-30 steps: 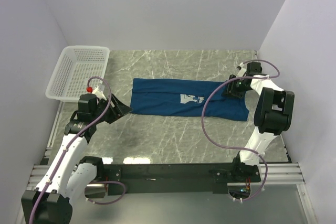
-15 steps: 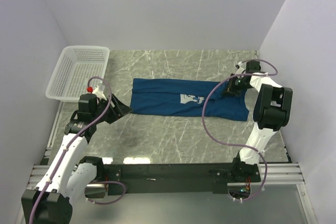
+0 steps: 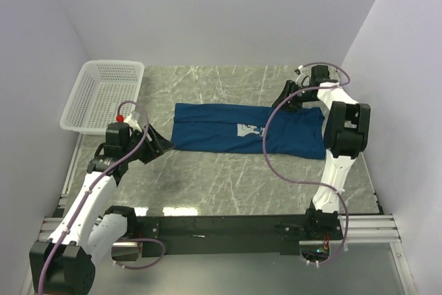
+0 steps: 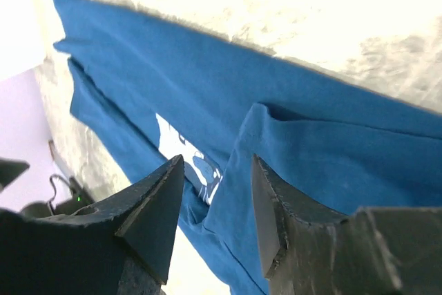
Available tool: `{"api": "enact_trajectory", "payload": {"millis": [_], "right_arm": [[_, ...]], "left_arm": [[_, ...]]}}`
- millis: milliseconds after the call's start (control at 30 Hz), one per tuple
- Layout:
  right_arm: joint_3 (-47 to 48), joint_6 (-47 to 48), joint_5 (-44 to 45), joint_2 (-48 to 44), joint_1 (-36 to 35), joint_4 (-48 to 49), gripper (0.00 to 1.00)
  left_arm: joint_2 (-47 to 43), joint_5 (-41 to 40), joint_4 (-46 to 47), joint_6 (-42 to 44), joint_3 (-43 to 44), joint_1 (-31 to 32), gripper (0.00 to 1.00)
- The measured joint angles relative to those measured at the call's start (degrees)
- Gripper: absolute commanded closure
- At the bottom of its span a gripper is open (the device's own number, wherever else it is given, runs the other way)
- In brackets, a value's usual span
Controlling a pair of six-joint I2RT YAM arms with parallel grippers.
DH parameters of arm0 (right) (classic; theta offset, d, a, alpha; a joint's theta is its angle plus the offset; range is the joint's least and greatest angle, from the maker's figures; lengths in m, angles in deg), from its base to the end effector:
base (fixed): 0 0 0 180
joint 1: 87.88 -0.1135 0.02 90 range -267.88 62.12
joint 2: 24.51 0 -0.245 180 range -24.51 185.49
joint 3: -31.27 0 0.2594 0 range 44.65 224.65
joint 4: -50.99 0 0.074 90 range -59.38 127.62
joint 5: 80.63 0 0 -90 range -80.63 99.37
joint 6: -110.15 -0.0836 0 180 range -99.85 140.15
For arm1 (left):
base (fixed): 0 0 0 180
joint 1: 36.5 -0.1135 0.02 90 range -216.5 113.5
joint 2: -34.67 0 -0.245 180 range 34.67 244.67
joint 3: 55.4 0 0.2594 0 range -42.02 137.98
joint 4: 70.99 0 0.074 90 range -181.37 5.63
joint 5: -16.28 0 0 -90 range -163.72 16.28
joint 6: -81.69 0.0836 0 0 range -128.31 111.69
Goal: Fold and stack the t-shirts
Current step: Fold the tshirt
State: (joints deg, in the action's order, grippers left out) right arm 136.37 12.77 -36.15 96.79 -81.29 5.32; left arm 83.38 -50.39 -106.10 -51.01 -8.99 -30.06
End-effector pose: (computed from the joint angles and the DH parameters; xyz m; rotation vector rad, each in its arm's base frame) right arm 0.4627 0.0066 0.1336 0.0427 2.4852 1.0413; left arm 0.2321 -0.0595 0.1956 -0.4946 2.2673 -0.9078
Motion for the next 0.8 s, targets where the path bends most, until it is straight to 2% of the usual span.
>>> {"api": "enact_trajectory", "payload": {"millis": [100, 200, 367, 500, 633, 800], "right_arm": [[-0.02, 1.84, -1.81, 0.26, 0.22, -0.87, 0.49], [-1.22, 8.66, -0.85, -2.34, 1.55, -2.69, 0.49], [-10.49, 22.08, 6.29, -17.27, 5.92, -7.04, 0.48], [-18.03, 29.38, 10.23, -27.87, 16.11, -7.91, 0.44], [-22.21, 34.56, 13.22, -27.91, 26.16, -9.55, 0.42], [-26.47, 37.11, 13.42, -24.87, 29.16, -11.78, 0.42]], "left_arm": [[0.04, -0.28, 0.00, -0.02, 0.00, 0.00, 0.35], [0.15, -0.28, 0.07, -0.11, -0.02, 0.00, 0.34], [4.59, -1.25, 1.46, -1.86, -0.04, 0.02, 0.34], [13.66, -3.50, 3.93, -3.85, -0.61, 0.33, 0.32], [21.49, -5.57, 6.95, -5.05, -0.66, 2.05, 0.32], [29.00, -7.28, 10.49, -5.07, 0.76, 3.41, 0.33]]}}
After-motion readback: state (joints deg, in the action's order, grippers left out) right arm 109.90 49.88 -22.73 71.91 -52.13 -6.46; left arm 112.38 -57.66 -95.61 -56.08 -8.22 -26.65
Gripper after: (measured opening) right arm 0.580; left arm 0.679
